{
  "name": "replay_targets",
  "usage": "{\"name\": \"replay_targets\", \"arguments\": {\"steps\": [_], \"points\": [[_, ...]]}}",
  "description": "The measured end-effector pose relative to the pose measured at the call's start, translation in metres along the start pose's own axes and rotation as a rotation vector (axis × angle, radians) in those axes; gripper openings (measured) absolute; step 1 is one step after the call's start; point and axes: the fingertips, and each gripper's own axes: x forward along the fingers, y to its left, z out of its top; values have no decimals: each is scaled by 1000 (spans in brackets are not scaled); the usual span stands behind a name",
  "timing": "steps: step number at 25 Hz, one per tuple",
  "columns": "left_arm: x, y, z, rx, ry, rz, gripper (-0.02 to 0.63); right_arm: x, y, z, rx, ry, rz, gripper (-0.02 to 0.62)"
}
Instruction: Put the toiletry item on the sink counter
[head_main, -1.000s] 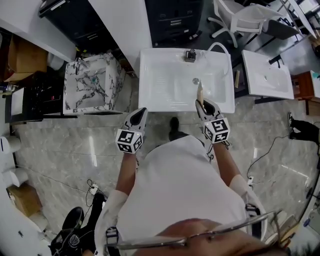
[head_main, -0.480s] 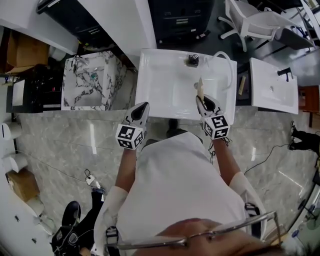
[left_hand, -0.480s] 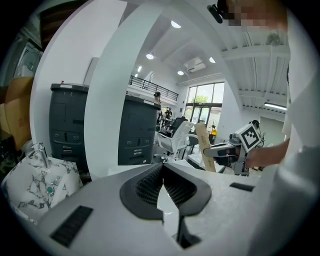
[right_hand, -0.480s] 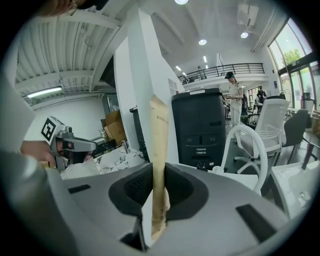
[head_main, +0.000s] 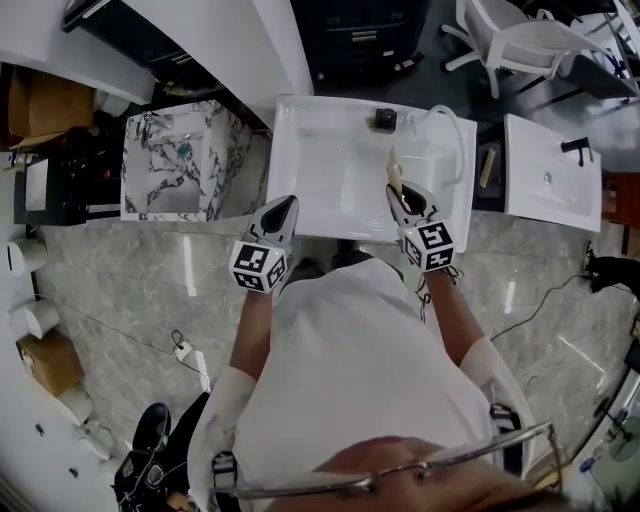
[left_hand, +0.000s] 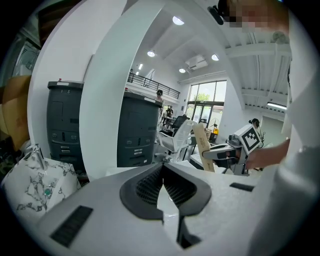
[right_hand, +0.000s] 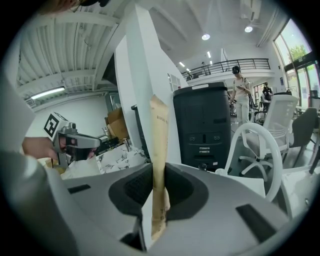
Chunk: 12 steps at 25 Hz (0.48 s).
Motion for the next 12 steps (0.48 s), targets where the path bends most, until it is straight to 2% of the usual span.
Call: {"name": "replay_targets", "arguments": {"steps": [12], "points": [[9,21,8,22,9,-45,5,11,1,-3,11,28,-42,61]]}}
